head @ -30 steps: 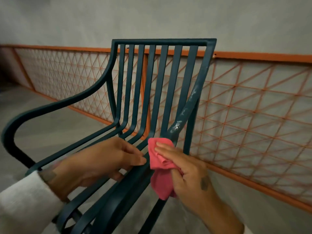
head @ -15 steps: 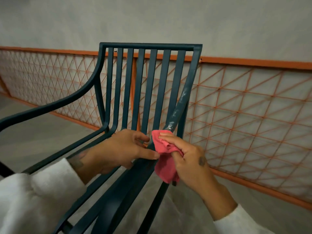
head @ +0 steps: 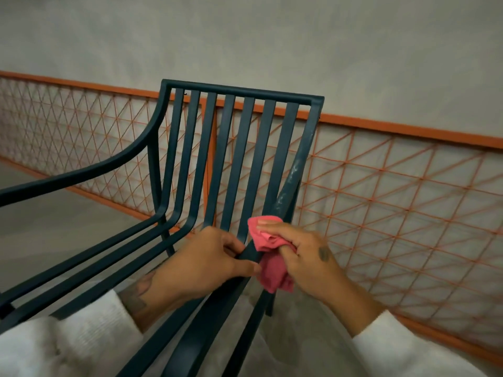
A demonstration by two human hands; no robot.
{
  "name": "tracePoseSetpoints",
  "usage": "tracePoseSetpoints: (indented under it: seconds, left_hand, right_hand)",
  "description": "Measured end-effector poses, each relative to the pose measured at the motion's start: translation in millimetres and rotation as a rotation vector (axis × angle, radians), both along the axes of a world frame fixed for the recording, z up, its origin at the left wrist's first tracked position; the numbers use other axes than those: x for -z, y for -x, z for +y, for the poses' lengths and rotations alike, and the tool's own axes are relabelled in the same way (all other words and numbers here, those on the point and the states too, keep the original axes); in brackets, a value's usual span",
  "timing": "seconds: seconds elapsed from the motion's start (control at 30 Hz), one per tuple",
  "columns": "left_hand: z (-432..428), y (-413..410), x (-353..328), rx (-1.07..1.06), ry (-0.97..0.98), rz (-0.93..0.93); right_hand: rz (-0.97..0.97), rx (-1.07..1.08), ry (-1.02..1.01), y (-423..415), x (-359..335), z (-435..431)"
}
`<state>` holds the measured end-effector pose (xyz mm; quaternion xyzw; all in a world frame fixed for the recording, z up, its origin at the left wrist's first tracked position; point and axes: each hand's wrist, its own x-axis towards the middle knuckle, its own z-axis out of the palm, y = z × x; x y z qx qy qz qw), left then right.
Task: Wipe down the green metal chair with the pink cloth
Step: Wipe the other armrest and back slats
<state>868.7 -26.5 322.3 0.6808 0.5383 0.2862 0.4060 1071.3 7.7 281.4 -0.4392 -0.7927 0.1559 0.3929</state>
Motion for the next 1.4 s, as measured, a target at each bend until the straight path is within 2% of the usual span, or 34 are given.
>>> tracePoseSetpoints:
  seconds: [0.1, 0.27, 0.37, 0.53, 0.63, 0.73, 0.87, 0.97, 1.1, 1.17, 1.3, 1.4]
  left_hand:
    - [-0.8, 0.4, 0.0, 0.018, -0.008, -0.008]
    - [-3.2, 0.4, 0.9, -0.005, 0.005, -0.035]
    - [-4.0, -0.2, -0.5, 0.001, -0.016, 0.005]
    - [-0.1, -0.4, -1.6, 0.002, -0.039, 0.06]
    - [-0.3, -1.8, -0.9, -0.011, -0.044, 0.077]
    - [-2.6, -4.0, -0.1, -0.006, -0.097, 0.134]
    - [3.8, -5.6, -1.8, -0.016, -0.124, 0.208]
    - [15.8, -9.8, -5.3, -0.008, -0.172, 0.342]
    - [32.2, -21.8, -12.9, 0.032, -0.222, 0.496]
    - [41.8, -30.5, -15.5, 0.059, -0.206, 0.471]
    - [62.9, -38.1, -20.5, 0.07, -0.217, 0.391]
    - [70.5, -38.0, -20.8, 0.08, -0.205, 0.421]
  right_hand:
    - [0.035, -0.059, -0.057, -5.8, 5.2, -8.4]
    - [0.027, 0.089, 0.034, -18.5, -7.9, 36.4]
    - [0.058, 0.115, 0.048, -11.2, -5.2, 35.7]
    - [0.078, -0.045, 0.011, -8.8, 5.1, 0.1]
    - [0.038, 0.023, 0.071, -19.6, -3.3, 21.7]
    - [0.045, 0.128, 0.048, -16.4, -8.5, 37.0]
    - [0.061, 0.067, 0.024, -9.5, 2.2, 22.2]
    - [0.113, 0.021, 0.008, -15.2, 4.9, 14.3]
    - [0.293, -0.062, 0.258, -27.3, -16.5, 16.4]
    - [0.398, -0.073, 0.296, -37.0, -29.5, 19.1]
    - [0.51, 0.124, 0.19, -53.0, -42.8, 37.4]
    - [0.372, 0.212, 0.05, -50.6, -47.5, 56.9]
